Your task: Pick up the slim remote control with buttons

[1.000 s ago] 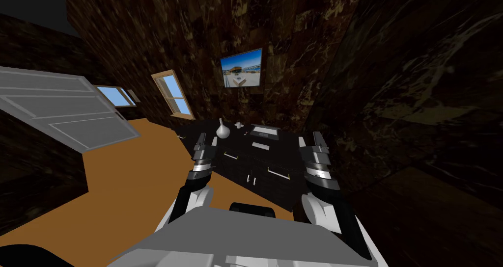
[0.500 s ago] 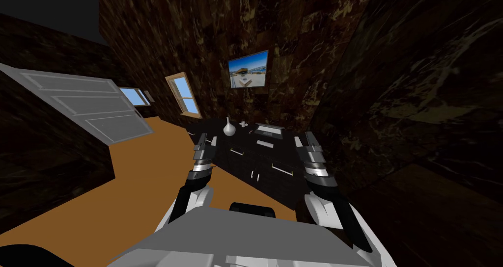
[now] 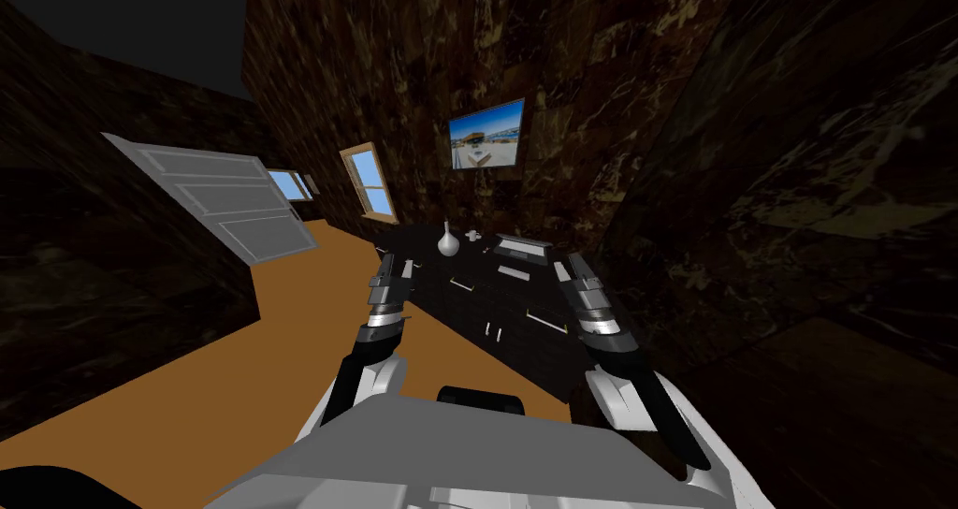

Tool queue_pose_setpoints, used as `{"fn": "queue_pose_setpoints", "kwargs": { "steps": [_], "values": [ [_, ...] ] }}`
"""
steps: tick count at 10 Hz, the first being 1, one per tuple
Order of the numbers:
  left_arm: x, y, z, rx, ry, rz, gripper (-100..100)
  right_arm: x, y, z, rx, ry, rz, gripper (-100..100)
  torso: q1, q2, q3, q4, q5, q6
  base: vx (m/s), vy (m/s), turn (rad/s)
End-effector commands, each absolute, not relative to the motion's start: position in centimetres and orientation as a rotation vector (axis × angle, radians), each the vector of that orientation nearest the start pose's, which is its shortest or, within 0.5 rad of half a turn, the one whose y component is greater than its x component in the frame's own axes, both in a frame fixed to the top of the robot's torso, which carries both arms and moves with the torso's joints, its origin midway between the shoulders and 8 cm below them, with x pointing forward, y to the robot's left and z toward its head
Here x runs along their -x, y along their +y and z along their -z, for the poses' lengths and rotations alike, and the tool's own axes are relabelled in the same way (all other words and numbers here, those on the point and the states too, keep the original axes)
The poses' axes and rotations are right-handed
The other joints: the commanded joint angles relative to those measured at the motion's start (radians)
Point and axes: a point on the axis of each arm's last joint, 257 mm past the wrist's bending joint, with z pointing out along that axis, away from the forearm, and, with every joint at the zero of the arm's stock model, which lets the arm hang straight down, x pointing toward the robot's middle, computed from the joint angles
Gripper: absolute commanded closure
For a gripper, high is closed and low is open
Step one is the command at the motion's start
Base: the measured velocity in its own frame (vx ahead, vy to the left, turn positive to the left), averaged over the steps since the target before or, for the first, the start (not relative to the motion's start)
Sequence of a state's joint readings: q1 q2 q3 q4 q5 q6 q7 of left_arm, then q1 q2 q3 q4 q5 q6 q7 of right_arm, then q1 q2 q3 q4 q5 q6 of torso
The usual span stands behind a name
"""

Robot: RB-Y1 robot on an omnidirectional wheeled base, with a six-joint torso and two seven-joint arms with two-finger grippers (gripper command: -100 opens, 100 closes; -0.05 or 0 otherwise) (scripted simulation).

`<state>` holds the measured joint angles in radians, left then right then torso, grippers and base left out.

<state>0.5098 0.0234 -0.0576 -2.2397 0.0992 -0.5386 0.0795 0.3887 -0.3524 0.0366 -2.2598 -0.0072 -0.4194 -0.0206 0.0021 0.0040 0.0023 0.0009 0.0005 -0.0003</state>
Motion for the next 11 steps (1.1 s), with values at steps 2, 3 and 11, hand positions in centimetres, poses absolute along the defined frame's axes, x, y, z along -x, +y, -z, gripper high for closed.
{"fn": "queue_pose_setpoints", "kwargs": {
  "steps": [2, 3, 11],
  "values": [
    [-34.6, 27.2, -0.9, 0.754, 0.553, 1.487, 0, -37.5, -21.7, -2.0, -0.352, 0.972, -1.354, -100, -0.001, -0.001, 0.000, 0.000, 0.000, 0.001, -0.047, 0.040, 0.093],
    [-34.6, 27.2, -1.0, 0.754, 0.553, 1.487, 0, -37.5, -21.6, -1.9, -0.336, 0.988, -1.351, -100, 0.000, -0.001, 0.000, 0.000, 0.000, 0.000, -0.038, 0.044, 0.080],
    [-34.6, 27.2, -1.0, 0.754, 0.553, 1.487, 0, -38.5, -19.7, 1.8, -0.128, 1.231, -1.278, -100, 0.000, -0.002, -0.001, 0.000, 0.000, 0.000, -0.038, 0.041, 0.138]
  ]
}}
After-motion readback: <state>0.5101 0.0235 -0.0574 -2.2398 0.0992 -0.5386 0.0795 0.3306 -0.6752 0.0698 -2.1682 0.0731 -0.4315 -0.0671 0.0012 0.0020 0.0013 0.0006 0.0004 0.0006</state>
